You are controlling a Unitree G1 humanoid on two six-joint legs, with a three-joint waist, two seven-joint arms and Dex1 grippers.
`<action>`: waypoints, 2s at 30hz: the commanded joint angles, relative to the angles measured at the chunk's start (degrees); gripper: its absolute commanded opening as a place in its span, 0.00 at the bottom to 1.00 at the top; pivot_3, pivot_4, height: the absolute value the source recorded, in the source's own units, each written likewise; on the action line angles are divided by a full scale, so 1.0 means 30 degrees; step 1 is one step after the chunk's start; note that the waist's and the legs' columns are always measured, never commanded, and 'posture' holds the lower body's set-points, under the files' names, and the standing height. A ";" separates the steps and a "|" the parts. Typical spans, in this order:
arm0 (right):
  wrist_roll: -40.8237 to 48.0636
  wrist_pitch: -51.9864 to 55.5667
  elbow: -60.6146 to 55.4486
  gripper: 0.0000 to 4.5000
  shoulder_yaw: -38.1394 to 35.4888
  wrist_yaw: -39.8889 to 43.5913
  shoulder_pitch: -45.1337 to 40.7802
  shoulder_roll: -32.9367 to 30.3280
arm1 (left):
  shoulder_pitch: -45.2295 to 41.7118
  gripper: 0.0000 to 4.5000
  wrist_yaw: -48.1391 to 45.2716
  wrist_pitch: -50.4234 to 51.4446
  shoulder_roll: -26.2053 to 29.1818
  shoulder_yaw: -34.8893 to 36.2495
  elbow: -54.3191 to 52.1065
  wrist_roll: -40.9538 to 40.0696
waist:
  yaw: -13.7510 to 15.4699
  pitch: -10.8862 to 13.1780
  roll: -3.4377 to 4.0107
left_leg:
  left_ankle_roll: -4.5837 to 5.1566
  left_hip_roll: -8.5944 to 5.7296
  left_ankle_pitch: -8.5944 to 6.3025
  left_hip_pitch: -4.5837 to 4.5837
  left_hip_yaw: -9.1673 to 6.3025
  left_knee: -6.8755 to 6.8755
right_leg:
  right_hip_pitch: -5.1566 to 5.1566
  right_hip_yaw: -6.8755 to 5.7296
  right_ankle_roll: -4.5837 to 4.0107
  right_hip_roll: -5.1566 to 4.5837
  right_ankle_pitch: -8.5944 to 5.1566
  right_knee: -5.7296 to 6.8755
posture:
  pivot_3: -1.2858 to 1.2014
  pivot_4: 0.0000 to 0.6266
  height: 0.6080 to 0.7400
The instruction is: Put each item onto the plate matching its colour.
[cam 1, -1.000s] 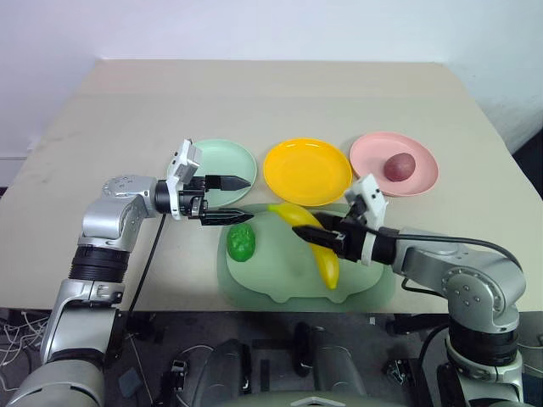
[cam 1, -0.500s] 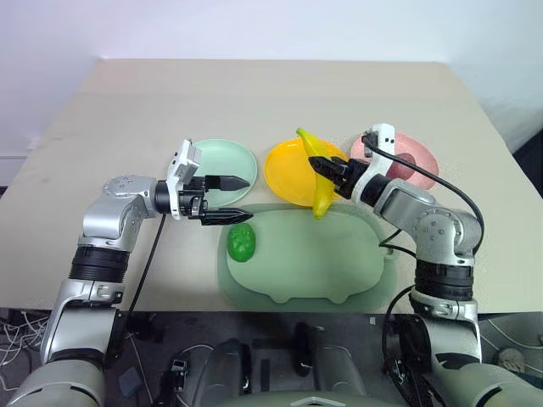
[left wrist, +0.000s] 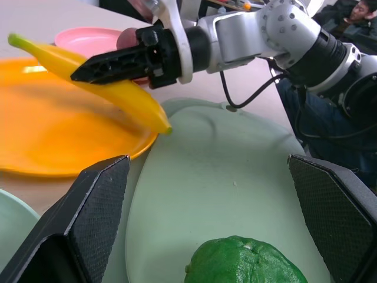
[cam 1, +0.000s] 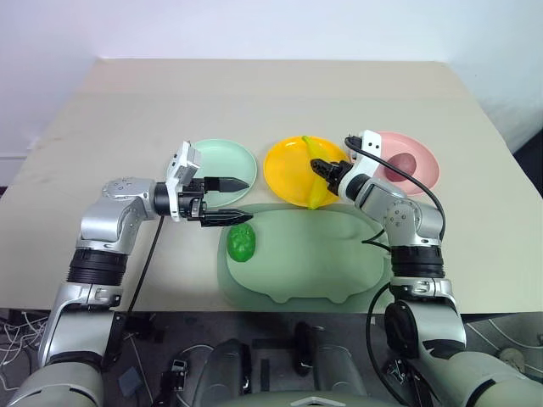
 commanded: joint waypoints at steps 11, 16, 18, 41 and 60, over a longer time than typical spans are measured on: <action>-0.1334 -0.0686 0.1307 0.98 -0.0053 -0.1052 -0.1514 -0.0104 | 0.0268 1.00 -0.0313 0.0327 0.0746 0.0605 -0.1279 -0.0949 | -0.0009 0.0002 0.0004 | -0.0002 0.0013 0.0001 -0.0003 0.0002 -0.0001 | -0.0008 0.0002 0.0000 0.0000 0.0000 0.0005 | 0.52 0.24 1.00; -0.0927 -0.1263 0.0275 0.98 0.0046 0.0888 -0.1120 -0.0344 | 0.0808 1.00 -0.1330 0.0703 0.1786 0.0657 -0.1907 -0.1386 | -0.0023 0.0005 0.0009 | 0.0000 0.0019 0.0000 -0.0004 0.0006 -0.0009 | -0.0015 0.0004 0.0000 0.0001 0.0000 0.0003 | 0.52 0.24 1.00; -0.0849 -0.1959 -0.0028 0.98 -0.0147 0.2050 -0.0930 -0.0998 | 0.0956 1.00 -0.1496 0.0825 0.2073 0.0707 -0.2168 -0.1556 | 0.0021 0.0005 0.0010 | 0.0000 0.0019 0.0000 -0.0006 0.0004 -0.0010 | -0.0016 0.0004 0.0000 0.0002 -0.0001 0.0004 | 0.52 0.24 1.00; 0.1285 -0.4526 -0.3683 0.98 0.2262 2.4015 0.5043 -1.3599 | 0.1373 1.00 -0.0918 0.0789 0.2598 0.0673 -0.2572 -0.1736 | 0.0118 0.0005 0.0003 | 0.0008 -0.0004 -0.0006 0.0013 0.0016 -0.0004 | -0.0007 0.0003 0.0002 0.0004 -0.0006 -0.0022 | 0.52 0.24 1.00; 0.0321 -0.5599 -0.2940 0.98 0.3736 2.5295 0.3964 -1.2641 | 0.1273 1.00 0.5006 0.5656 0.2521 0.1145 -0.5253 -0.2109 | 0.0191 0.0010 -0.0006 | -0.0013 -0.0010 0.0006 0.0008 0.0018 0.0020 | -0.0004 0.0005 0.0003 -0.0006 -0.0003 -0.0012 | 0.52 0.24 1.00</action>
